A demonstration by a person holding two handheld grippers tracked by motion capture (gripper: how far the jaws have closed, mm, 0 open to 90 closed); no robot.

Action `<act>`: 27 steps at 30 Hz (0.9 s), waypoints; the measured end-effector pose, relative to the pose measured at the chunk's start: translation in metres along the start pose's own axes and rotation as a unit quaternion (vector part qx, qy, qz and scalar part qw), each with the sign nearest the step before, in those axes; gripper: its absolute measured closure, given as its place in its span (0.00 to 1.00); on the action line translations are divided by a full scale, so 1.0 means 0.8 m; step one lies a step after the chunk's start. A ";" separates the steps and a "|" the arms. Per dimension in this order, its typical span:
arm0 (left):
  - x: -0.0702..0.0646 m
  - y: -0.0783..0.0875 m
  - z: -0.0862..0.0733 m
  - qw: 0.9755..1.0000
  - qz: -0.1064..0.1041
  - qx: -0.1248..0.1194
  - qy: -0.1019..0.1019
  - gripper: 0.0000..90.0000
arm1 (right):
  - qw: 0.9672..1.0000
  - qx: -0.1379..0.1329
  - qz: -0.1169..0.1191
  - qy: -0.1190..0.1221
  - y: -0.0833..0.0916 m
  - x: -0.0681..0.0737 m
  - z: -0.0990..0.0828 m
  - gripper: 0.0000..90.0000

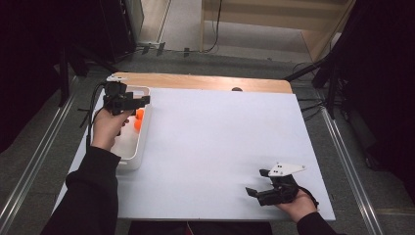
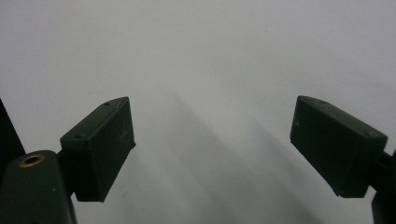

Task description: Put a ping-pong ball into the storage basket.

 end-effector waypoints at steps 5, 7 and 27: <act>-0.011 0.003 0.001 1.000 -0.024 0.002 -0.010 0.32 | 1.000 -0.002 0.001 0.002 0.000 0.000 0.001 0.14; -0.016 0.004 0.000 0.999 -0.035 0.009 -0.017 0.32 | 1.000 -0.002 0.001 0.004 0.000 0.001 0.001 0.14; -0.057 0.006 0.000 0.994 -0.095 0.021 -0.046 0.32 | 1.000 0.000 0.001 0.006 0.001 0.001 -0.001 0.14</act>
Point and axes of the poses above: each handheld gripper's, and its own axes: y roughly backward along the jaws, z roughly out of its top, x roughly to its left, the point moved 3 cm from there along -y, roughly forward along the jaws
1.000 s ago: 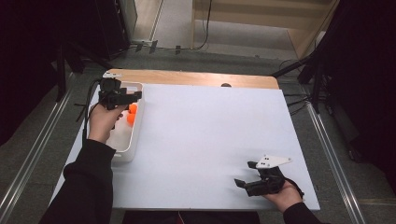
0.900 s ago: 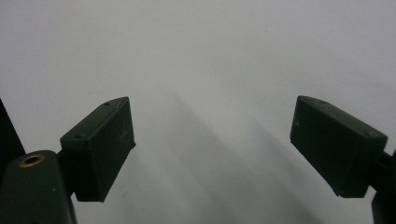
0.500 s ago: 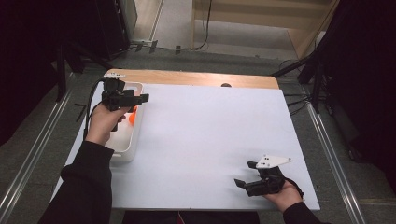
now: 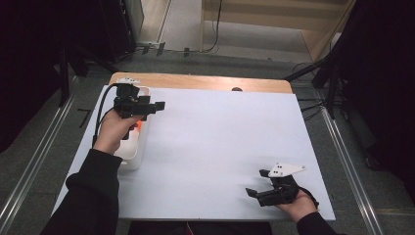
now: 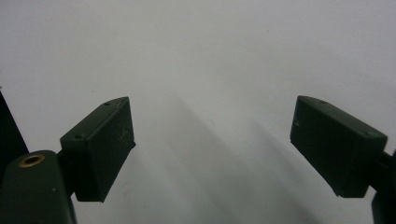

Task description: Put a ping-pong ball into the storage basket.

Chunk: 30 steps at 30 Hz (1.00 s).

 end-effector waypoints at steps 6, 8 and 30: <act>-0.013 -0.007 -0.002 1.000 -0.014 0.008 -0.021 0.32 | 1.000 0.001 0.000 0.002 0.000 0.000 0.000 0.14; -0.018 -0.008 -0.003 1.000 -0.015 0.007 -0.025 0.32 | 1.000 0.000 0.001 0.002 0.000 0.000 0.000 0.14; -0.052 -0.004 -0.017 0.996 -0.057 0.009 -0.068 0.32 | 1.000 0.002 0.003 0.002 0.002 0.002 0.000 0.14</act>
Point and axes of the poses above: each handheld gripper's, and its own axes: y roughly backward along the jaws, z roughly out of its top, x roughly to its left, the point moved 3 cm from there along -y, roughly forward along the jaws
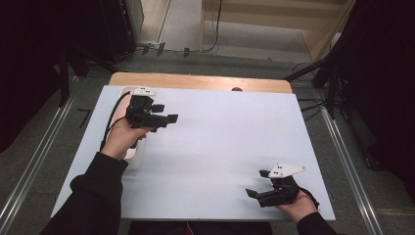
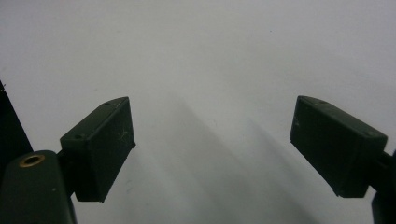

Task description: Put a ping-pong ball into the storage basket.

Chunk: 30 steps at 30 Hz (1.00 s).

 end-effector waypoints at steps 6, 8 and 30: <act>-0.011 0.002 -0.002 1.000 -0.017 -0.003 -0.009 0.32 | 1.000 -0.001 0.000 0.000 0.000 0.000 0.000 0.14; -0.014 0.003 -0.003 1.000 -0.020 -0.003 -0.013 0.32 | 1.000 -0.001 0.000 0.000 0.000 0.000 0.000 0.14; -0.041 0.011 -0.024 0.998 -0.040 0.001 -0.038 0.32 | 1.000 0.000 -0.004 -0.001 0.000 -0.002 0.000 0.14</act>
Point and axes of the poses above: each handheld gripper's, and its own axes: y roughly backward along the jaws, z roughly out of its top, x roughly to its left, the point moved 3 cm from there along -y, roughly forward along the jaws
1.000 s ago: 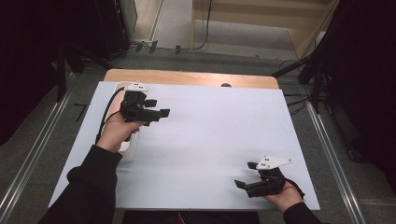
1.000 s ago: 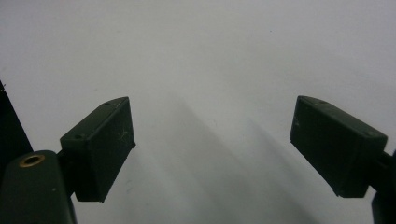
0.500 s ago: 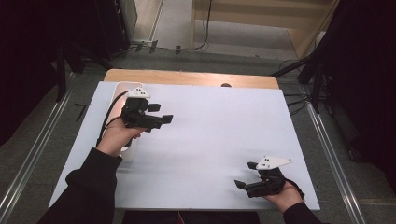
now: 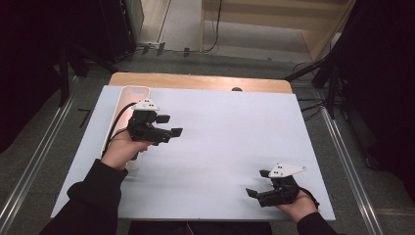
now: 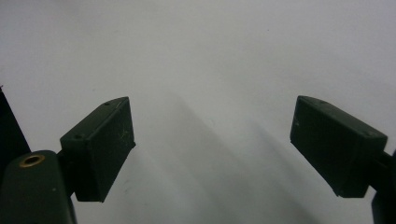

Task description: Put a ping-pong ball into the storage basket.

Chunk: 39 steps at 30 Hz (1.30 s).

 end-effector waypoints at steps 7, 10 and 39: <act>-0.008 0.002 -0.008 1.000 -0.002 -0.003 -0.004 0.32 | 1.000 -0.006 0.004 -0.004 0.000 0.000 0.001 0.14; -0.011 0.003 -0.011 1.000 -0.002 -0.008 -0.007 0.32 | 1.000 -0.009 0.005 -0.009 0.001 -0.001 0.001 0.14; -0.020 0.007 -0.056 1.000 -0.006 -0.016 -0.007 0.31 | 1.000 -0.015 0.012 -0.011 -0.002 -0.002 0.007 0.14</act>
Point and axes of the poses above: each handheld gripper's, and its own axes: y roughly backward along the jaws, z roughly out of its top, x roughly to its left, the point moved 3 cm from there along -y, roughly forward along the jaws
